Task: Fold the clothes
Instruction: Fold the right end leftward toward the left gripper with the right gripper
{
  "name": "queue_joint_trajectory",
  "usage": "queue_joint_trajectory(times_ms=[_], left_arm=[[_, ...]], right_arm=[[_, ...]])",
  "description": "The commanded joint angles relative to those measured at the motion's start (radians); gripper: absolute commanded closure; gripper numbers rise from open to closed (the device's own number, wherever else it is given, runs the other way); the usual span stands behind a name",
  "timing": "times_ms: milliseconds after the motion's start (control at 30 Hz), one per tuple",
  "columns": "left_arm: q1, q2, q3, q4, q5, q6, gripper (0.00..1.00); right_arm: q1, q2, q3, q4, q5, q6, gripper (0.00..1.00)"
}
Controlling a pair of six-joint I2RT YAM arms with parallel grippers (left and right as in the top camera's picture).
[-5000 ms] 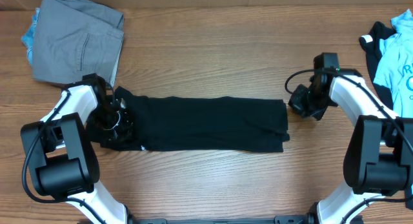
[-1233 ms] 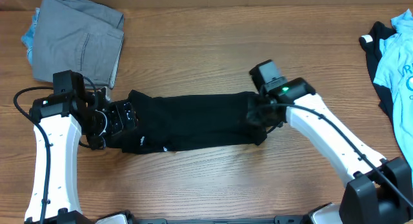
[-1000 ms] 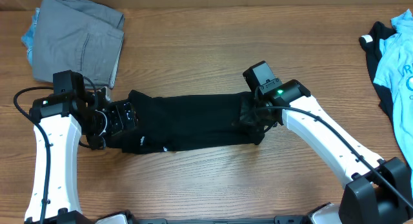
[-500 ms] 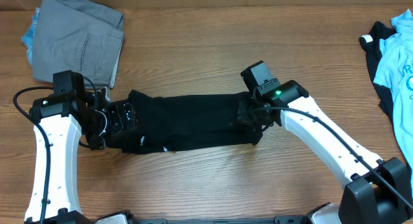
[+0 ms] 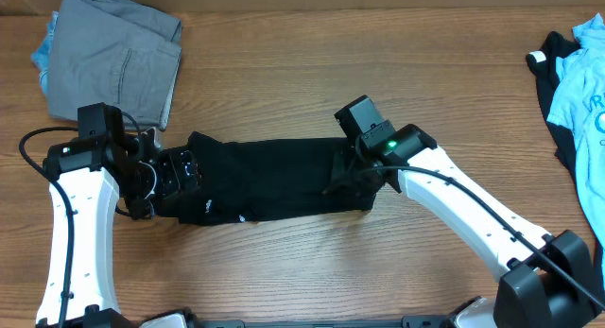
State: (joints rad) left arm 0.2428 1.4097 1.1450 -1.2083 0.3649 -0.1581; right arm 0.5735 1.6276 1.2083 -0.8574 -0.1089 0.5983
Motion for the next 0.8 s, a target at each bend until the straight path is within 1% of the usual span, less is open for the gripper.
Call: queue_joint_trajectory(times_ms=[0, 267, 300, 333, 367, 433, 500, 533, 600, 700, 767], left_arm=[[0.005, -0.008, 0.003, 0.002, -0.006, 0.009, 0.0], [0.005, -0.008, 0.003, 0.001, -0.006, 0.009, 0.0], [0.005, -0.008, 0.003, 0.001, -0.006, 0.009, 0.0], [0.005, -0.008, 0.003, 0.001, -0.006, 0.009, 0.0], [0.005, -0.008, 0.003, 0.001, -0.006, 0.009, 0.0], [0.005, -0.008, 0.003, 0.001, -0.006, 0.009, 0.0], [0.005, -0.008, 0.003, 0.002, -0.006, 0.009, 0.0], [0.005, -0.008, 0.003, 0.002, -0.006, 0.009, 0.0], [0.005, -0.008, 0.003, 0.002, -0.006, 0.009, 0.0], [0.005, -0.008, 0.003, 0.002, -0.006, 0.009, 0.0], [0.005, -0.008, 0.003, 0.002, -0.006, 0.009, 0.0]], right_arm=[[0.041, 0.003, 0.022, 0.03, -0.015, -0.003, 0.96], [0.113, 0.003, 0.022, 0.058, -0.011, 0.013, 0.96], [0.116, 0.004, 0.022, 0.06, -0.012, 0.013, 0.94], [0.117, 0.006, 0.022, 0.061, -0.012, 0.013, 0.9], [0.117, 0.009, 0.022, 0.061, -0.014, 0.013, 0.8], [0.117, 0.014, 0.022, 0.064, -0.027, 0.012, 0.53], [0.117, 0.02, 0.022, 0.069, -0.039, 0.013, 0.34], [0.117, 0.023, 0.022, 0.072, -0.042, 0.013, 0.27], [0.117, 0.023, 0.022, 0.084, -0.05, 0.012, 0.23], [0.117, 0.023, 0.022, 0.102, -0.049, 0.006, 0.21], [0.114, 0.023, 0.024, 0.105, -0.037, 0.002, 0.18]])
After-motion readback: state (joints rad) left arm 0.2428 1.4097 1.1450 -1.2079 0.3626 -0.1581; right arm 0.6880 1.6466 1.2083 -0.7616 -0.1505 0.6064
